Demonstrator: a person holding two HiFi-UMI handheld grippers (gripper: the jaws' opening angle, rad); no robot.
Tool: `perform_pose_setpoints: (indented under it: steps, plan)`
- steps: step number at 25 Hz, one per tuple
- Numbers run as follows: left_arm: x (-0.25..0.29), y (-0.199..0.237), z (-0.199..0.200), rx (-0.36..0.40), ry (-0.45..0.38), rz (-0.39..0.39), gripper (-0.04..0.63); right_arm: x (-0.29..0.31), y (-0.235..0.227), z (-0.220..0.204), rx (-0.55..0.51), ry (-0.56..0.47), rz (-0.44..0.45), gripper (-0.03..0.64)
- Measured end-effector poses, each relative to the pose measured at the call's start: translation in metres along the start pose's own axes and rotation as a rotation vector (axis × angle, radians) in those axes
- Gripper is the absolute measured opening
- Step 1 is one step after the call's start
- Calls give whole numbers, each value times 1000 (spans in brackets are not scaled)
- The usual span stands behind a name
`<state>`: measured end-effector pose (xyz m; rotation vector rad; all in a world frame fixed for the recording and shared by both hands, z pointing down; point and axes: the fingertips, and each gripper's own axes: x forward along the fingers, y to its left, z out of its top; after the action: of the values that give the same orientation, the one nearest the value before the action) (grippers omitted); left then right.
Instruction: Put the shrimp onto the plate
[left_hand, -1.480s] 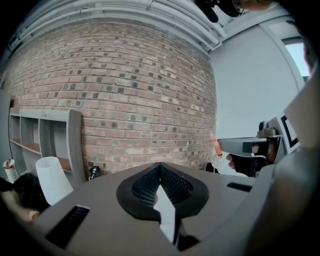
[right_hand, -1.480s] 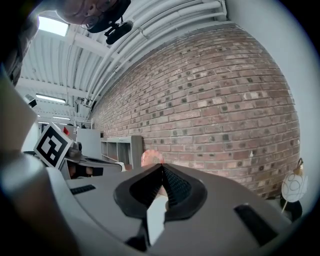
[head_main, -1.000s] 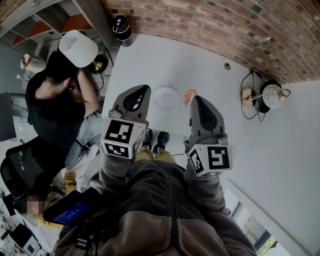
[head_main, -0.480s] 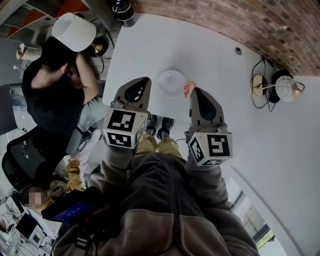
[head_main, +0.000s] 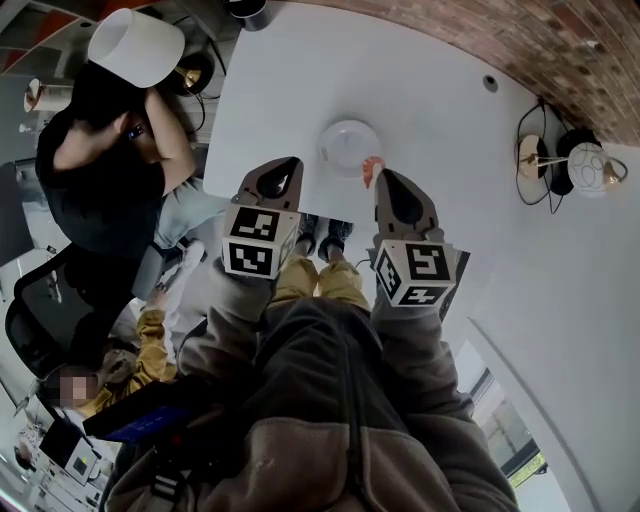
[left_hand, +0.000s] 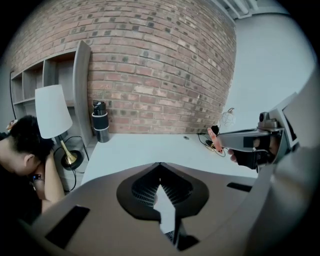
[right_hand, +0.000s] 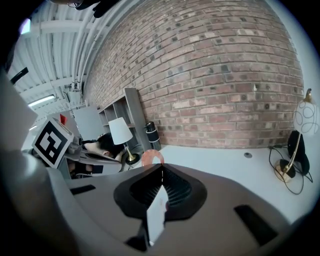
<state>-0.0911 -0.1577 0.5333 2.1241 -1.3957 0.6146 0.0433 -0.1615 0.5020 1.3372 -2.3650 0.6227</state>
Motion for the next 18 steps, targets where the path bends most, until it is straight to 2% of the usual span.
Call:
perform_pose_setpoints:
  steps: [18]
  plan:
    - [34,14,-89,-77,170,-10,5,41,-20,-90,17,194,-18,3]
